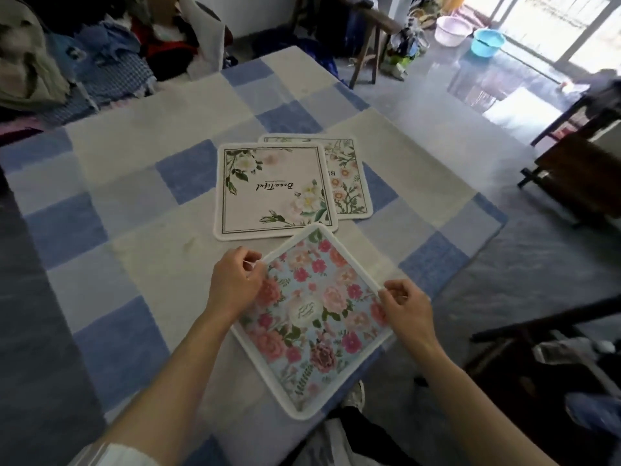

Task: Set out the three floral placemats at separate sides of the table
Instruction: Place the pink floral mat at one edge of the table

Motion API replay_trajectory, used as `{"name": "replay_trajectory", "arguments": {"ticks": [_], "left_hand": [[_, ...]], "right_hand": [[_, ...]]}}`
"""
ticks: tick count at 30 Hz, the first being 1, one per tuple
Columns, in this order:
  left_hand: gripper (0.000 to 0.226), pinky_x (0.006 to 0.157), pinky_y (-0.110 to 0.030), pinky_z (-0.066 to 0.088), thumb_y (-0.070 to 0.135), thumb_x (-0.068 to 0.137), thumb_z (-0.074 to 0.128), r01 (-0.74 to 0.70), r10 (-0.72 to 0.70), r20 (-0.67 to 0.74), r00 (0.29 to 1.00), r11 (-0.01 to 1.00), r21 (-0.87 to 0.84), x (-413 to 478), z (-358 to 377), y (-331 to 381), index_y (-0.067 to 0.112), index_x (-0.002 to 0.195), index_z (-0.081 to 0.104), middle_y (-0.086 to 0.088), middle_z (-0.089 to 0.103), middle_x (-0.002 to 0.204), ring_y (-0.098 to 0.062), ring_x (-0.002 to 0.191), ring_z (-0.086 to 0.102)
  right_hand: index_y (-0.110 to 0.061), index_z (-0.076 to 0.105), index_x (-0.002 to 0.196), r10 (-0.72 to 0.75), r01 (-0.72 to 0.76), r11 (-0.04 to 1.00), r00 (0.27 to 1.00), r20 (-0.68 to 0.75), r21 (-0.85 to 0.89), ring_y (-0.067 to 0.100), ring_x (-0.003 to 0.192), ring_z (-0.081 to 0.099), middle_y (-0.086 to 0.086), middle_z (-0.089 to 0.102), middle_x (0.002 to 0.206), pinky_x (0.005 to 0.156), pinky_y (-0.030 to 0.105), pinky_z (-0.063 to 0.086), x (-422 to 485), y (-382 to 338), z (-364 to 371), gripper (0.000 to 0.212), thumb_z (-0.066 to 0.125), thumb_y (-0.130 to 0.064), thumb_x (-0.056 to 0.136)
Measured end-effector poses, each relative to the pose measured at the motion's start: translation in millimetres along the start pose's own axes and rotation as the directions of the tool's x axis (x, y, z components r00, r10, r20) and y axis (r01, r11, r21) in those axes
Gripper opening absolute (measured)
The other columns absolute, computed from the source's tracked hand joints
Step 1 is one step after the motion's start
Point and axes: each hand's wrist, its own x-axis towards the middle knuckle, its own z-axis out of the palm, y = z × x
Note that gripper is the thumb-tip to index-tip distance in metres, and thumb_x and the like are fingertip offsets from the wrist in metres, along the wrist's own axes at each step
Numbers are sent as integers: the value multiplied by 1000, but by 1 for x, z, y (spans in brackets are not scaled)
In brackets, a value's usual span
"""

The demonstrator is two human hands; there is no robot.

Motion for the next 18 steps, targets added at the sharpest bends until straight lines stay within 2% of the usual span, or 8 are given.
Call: {"name": "replay_trajectory", "arguments": {"ticks": [4, 5, 8, 12, 18], "left_hand": [[14, 72, -32, 53, 24, 88, 64, -76, 73, 77, 994, 996, 37, 16, 10, 0, 14, 97, 68, -3, 66, 96, -15, 80, 63], [15, 73, -33, 54, 24, 88, 64, -92, 87, 94, 992, 995, 44, 18, 13, 1, 14, 97, 68, -4, 67, 96, -16, 80, 63], [18, 76, -36, 54, 27, 88, 65, -129, 117, 153, 981, 989, 77, 28, 19, 4, 14, 99, 68, -3, 67, 96, -17, 82, 63], [20, 79, -35, 53, 24, 87, 65, -186, 157, 216, 964, 975, 123, 42, 29, 5, 12, 103, 67, -4, 67, 98, -19, 86, 62], [32, 83, -38, 52, 29, 87, 65, -161, 100, 267, 959, 963, 218, 51, 40, 3, 11, 113, 61, -5, 65, 106, -22, 94, 61]], "right_hand": [[-23, 63, 99, 74, -71, 995, 996, -48, 68, -11, 68, 64, -11, 65, 87, 48, 4, 45, -17, 11, 3, 13, 70, -27, 89], [-23, 63, 99, 95, -90, 992, 994, -57, 84, -11, 69, 65, -11, 66, 87, 50, 6, 47, -21, 14, 4, 14, 71, -29, 89], [-20, 65, 97, 150, -138, 984, 983, -106, 111, 3, 79, 68, -7, 70, 88, 66, 20, 55, -33, 26, 7, 14, 70, -30, 89], [-19, 65, 92, 221, -193, 964, 965, -140, 185, -8, 67, 65, -8, 69, 84, 53, 6, 46, -47, 38, 17, 3, 68, -20, 91], [-17, 63, 90, 346, -314, 930, 924, -164, 191, -4, 70, 60, -6, 68, 83, 48, 3, 41, -59, 46, 34, 6, 65, -23, 92]]}}
